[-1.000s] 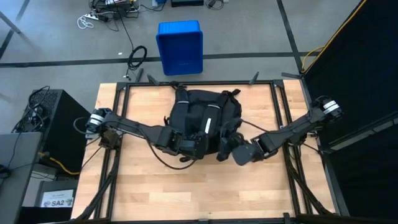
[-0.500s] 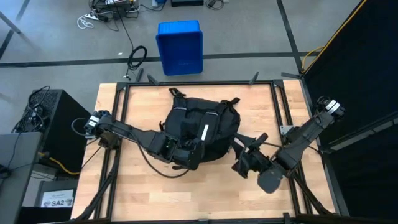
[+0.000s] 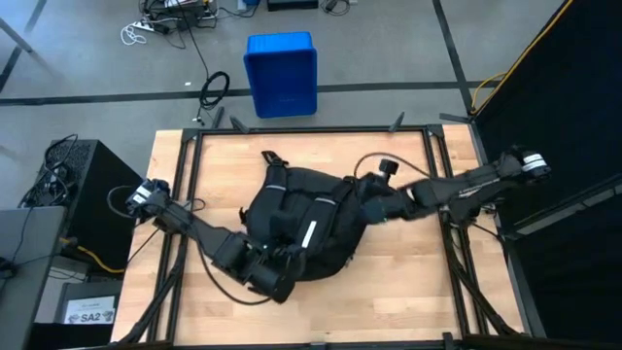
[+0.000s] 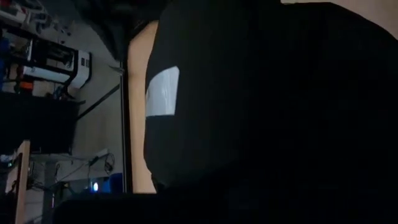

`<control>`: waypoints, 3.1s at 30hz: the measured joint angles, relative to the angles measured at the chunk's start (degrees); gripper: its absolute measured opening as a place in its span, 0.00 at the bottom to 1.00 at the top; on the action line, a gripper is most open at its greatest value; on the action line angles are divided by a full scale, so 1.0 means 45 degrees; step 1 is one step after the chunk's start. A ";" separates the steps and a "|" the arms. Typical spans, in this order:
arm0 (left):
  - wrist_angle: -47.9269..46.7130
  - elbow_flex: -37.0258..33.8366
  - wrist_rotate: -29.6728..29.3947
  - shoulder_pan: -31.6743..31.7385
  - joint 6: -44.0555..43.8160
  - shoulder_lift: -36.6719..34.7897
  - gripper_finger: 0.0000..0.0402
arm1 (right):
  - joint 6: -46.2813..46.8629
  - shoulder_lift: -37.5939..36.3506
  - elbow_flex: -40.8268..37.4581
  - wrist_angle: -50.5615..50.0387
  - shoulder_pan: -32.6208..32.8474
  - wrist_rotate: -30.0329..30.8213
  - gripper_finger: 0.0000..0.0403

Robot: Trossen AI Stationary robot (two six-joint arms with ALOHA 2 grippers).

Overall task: Unpack backpack
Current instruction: Open the black backpack

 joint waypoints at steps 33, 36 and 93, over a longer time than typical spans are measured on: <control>0.1158 0.5602 -0.0380 0.4728 0.2875 -0.0044 0.00 | 0.0929 0.0030 -0.2144 0.9167 0.2598 -0.7690 0.00; 0.0112 0.5133 0.0596 0.5581 0.1467 0.0140 0.00 | 0.1614 0.0119 -0.2158 0.9089 0.2712 -0.8287 0.00; 0.3912 -0.1814 0.4303 1.2246 0.1718 0.0000 0.58 | 0.2687 -0.1481 -0.2119 0.3881 0.1337 -0.3685 0.04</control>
